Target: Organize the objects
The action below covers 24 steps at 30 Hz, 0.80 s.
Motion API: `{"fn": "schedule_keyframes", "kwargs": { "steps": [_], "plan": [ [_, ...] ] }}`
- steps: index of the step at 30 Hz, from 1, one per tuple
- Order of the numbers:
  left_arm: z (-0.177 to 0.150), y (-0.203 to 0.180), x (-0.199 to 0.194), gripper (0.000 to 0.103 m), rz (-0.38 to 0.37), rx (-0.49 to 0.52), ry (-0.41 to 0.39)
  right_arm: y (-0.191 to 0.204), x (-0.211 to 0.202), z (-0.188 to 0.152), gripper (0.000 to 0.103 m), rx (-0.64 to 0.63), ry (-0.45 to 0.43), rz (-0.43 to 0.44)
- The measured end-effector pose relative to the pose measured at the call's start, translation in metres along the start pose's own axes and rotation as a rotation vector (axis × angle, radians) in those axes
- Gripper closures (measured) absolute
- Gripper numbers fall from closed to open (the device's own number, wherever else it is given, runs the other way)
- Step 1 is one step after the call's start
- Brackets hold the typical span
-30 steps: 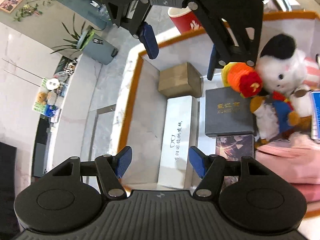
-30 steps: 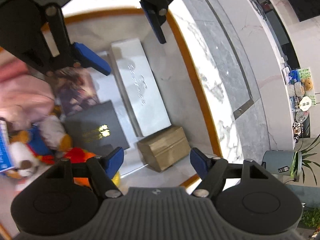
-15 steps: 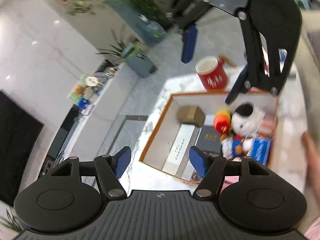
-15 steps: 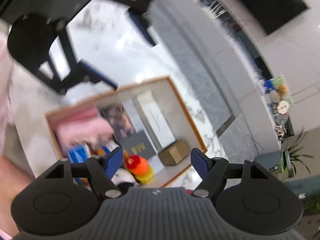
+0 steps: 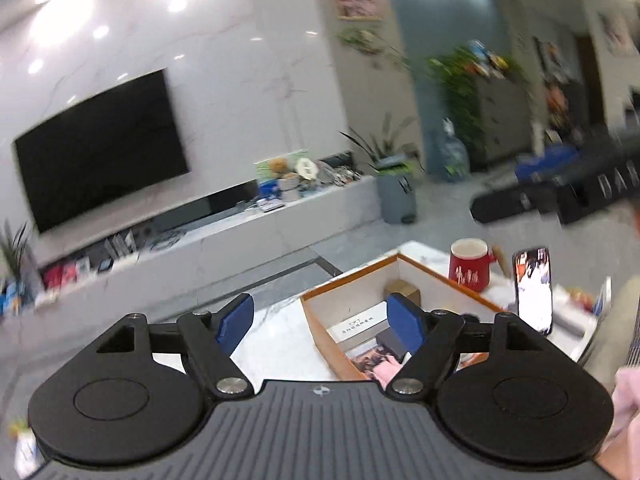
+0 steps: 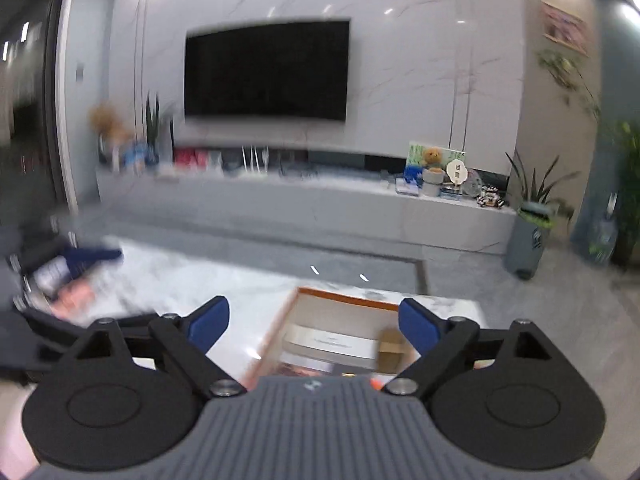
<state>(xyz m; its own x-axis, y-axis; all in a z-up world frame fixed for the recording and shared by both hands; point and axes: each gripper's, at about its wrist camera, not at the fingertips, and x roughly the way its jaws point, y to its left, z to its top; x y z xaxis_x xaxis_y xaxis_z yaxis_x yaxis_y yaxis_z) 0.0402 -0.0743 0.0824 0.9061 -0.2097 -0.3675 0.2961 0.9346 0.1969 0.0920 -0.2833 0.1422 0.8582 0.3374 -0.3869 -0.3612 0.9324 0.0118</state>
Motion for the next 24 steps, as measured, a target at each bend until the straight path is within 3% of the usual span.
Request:
{"fn": "schedule_keyframes", "kwargs": {
  "steps": [6, 11, 17, 24],
  "plan": [
    [-0.034, 0.000, -0.005, 0.014, 0.117, -0.212, -0.015, 0.027, -0.014, -0.068, 0.008, 0.166, -0.083, -0.003],
    [-0.057, -0.006, 0.002, 0.014, 0.177, -0.268, 0.007, 0.045, -0.012, -0.106, 0.006, 0.187, -0.088, -0.086],
    [-0.084, -0.013, 0.015, 0.014, 0.311, -0.213, 0.058, 0.050, 0.001, -0.135, 0.004, 0.186, -0.050, -0.143],
    [-0.102, -0.022, 0.021, 0.014, 0.260, -0.218, 0.136, 0.046, 0.023, -0.161, 0.004, 0.224, -0.015, -0.148]
  ]
}}
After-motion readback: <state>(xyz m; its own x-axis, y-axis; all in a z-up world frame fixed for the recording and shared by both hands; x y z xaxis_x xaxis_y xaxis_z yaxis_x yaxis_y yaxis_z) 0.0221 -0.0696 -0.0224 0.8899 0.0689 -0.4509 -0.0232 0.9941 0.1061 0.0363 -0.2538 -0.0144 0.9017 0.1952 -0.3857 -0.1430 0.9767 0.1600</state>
